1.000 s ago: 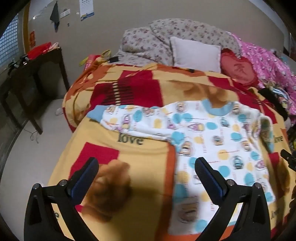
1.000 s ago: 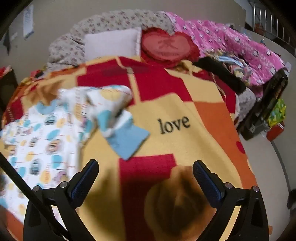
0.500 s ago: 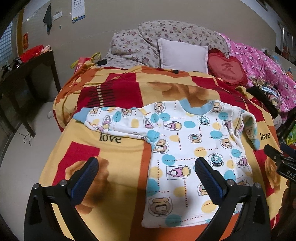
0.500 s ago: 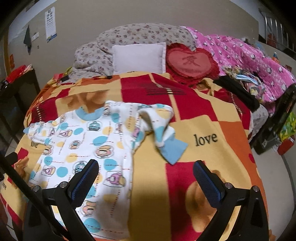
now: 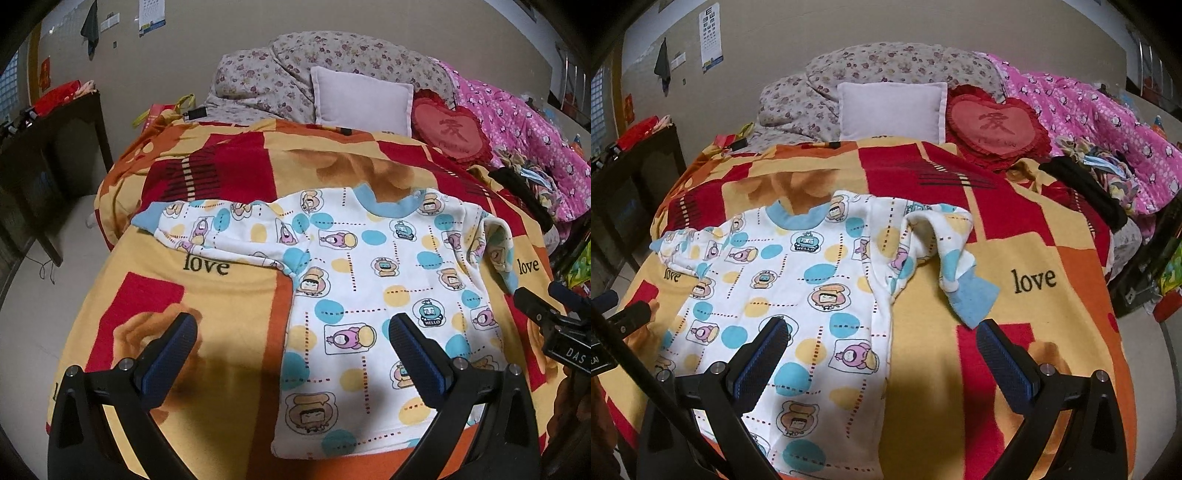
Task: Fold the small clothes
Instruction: 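Move both tools over the white cartoon-print baby shirt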
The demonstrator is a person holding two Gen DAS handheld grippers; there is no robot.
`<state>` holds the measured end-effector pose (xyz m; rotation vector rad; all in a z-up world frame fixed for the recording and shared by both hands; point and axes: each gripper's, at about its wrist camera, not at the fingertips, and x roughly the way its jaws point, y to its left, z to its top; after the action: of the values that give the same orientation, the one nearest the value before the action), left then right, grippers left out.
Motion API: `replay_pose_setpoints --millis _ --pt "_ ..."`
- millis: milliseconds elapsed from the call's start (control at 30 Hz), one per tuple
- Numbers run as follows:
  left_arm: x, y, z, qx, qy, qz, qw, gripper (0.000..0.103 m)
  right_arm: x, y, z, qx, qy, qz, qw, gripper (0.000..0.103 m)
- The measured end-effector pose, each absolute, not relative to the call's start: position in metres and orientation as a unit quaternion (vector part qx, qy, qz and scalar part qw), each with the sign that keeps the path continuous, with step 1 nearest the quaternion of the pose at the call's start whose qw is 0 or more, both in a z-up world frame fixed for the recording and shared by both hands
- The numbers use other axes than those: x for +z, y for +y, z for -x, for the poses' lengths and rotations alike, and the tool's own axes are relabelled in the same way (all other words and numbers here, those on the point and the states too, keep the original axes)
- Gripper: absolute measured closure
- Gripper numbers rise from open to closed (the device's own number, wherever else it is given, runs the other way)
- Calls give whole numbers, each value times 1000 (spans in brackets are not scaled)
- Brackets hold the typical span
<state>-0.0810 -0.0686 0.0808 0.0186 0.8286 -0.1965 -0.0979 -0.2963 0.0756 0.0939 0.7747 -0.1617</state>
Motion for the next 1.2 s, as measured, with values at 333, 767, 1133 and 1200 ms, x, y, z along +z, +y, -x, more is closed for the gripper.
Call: replay_pose_setpoints --millis 333,767,1133,1200 --pt "74 -63 71 -89 410 1 907 0 73 -286 87 -61 387 -30 920 0" --pt "70 -57 60 -82 418 8 904 0 69 -273 72 -45 393 -26 918 0" --pt "67 -57 55 -79 422 8 903 0 65 -266 62 -36 398 -29 916 0" --pt "66 -55 52 -78 425 10 902 0 64 -265 60 -35 400 -30 916 0"
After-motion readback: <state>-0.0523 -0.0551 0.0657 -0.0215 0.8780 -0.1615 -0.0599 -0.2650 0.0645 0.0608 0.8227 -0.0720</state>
